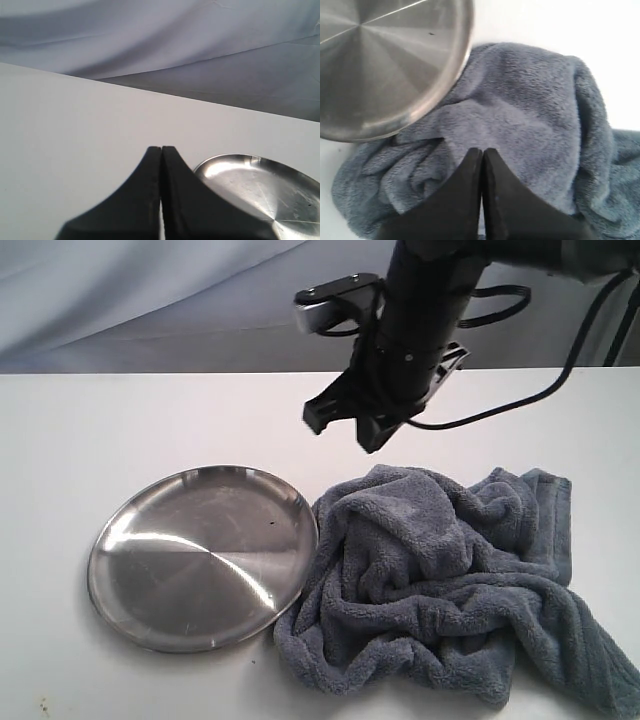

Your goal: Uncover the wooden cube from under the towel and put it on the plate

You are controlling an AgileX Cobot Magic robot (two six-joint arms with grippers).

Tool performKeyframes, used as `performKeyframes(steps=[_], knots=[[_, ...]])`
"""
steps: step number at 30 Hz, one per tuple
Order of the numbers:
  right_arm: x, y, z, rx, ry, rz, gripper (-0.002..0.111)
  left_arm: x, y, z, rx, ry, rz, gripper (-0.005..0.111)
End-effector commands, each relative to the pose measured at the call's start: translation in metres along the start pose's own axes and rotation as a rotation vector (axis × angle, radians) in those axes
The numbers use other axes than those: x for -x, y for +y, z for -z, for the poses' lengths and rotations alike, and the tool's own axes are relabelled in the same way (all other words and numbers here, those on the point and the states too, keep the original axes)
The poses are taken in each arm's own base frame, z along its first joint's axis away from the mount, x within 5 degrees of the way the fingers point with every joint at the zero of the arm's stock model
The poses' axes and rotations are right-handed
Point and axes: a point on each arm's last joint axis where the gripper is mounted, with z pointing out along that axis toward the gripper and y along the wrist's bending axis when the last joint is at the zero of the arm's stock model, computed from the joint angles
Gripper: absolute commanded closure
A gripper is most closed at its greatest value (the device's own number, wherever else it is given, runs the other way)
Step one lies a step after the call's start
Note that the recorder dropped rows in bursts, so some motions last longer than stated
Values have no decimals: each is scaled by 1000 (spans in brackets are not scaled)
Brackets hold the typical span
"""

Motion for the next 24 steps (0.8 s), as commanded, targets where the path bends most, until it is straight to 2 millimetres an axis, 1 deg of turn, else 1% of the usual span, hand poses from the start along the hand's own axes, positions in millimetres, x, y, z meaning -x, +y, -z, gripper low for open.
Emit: performKeyframes(steps=[1,3,5,7,10,13,14,15,16,18,19,21,22,24], knots=[[-10,-40,-1,-26,24,-94,108,-1,0,0,0,-7,8,107],[-20,-54,-5,-30,53,-117,108,-1,0,0,0,-7,8,107],[-37,-64,-10,-29,99,-131,108,-1,0,0,0,-7,8,107],[-56,-70,-13,-27,145,-141,108,-1,0,0,0,-7,8,107],[-86,-70,-10,-27,197,-160,108,-1,0,0,0,-7,8,107],[-111,-63,-4,-29,225,-168,108,-1,0,0,0,-7,8,107],[-127,-56,0,-18,236,-172,108,-1,0,0,0,-7,8,107],[-137,-52,2,-6,241,-182,108,-1,0,0,0,-7,8,107],[-147,-47,5,8,210,-193,108,-1,0,0,0,-7,8,107],[-163,-38,5,38,182,-194,108,-1,0,0,0,-7,8,107],[-167,-33,5,41,175,-178,108,-1,0,0,0,-7,8,107],[-176,-15,-1,55,204,-104,108,-1,0,0,0,-7,8,107],[-179,1,-7,72,227,-47,108,-1,0,0,0,-7,8,107],[-176,26,-16,99,208,28,108,-1,0,0,0,-7,8,107]])
